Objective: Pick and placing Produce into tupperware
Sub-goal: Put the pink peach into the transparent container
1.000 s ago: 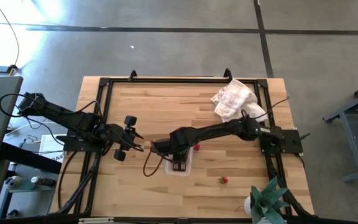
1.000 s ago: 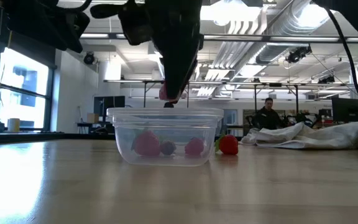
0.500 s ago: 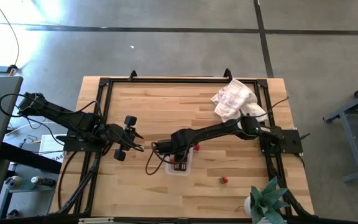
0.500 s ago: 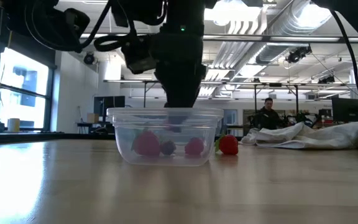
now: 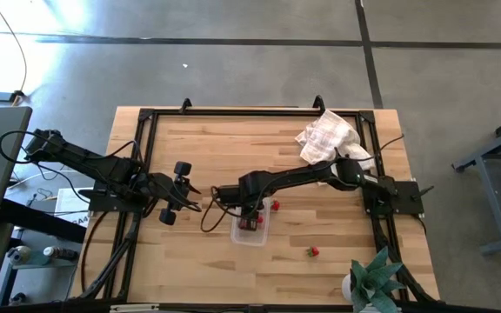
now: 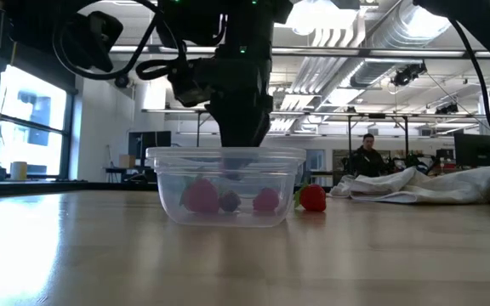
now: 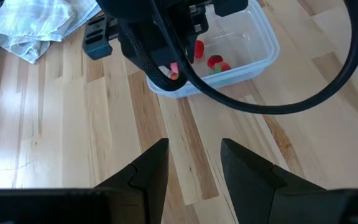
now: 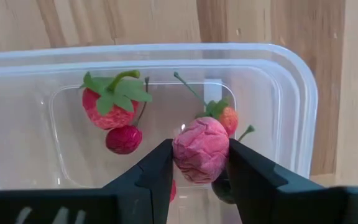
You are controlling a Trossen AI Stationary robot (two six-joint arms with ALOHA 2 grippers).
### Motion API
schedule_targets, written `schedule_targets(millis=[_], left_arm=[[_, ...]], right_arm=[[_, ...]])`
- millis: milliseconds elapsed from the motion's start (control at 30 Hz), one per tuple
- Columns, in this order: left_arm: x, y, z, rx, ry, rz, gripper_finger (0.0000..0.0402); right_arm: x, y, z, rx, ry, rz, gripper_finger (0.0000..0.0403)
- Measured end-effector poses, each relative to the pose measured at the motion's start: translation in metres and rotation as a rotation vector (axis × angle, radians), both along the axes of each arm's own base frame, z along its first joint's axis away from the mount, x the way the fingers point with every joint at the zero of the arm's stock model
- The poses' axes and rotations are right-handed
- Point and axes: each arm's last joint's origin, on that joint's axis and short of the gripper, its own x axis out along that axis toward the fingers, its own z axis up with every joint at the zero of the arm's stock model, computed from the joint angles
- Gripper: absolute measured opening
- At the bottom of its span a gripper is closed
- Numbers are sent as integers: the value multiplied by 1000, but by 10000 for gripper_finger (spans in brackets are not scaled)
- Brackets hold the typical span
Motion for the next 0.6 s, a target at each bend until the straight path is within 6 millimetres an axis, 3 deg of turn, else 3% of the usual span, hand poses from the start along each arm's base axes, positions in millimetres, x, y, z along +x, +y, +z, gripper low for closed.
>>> schedule_targets(millis=[467,600], left_arm=[[0,0,0,0,0,0,136],[0,0,0,0,0,0,136]], right_arm=[[-1,6,-3,26,12,40,128],[0,8,-14,32,48,60,128]])
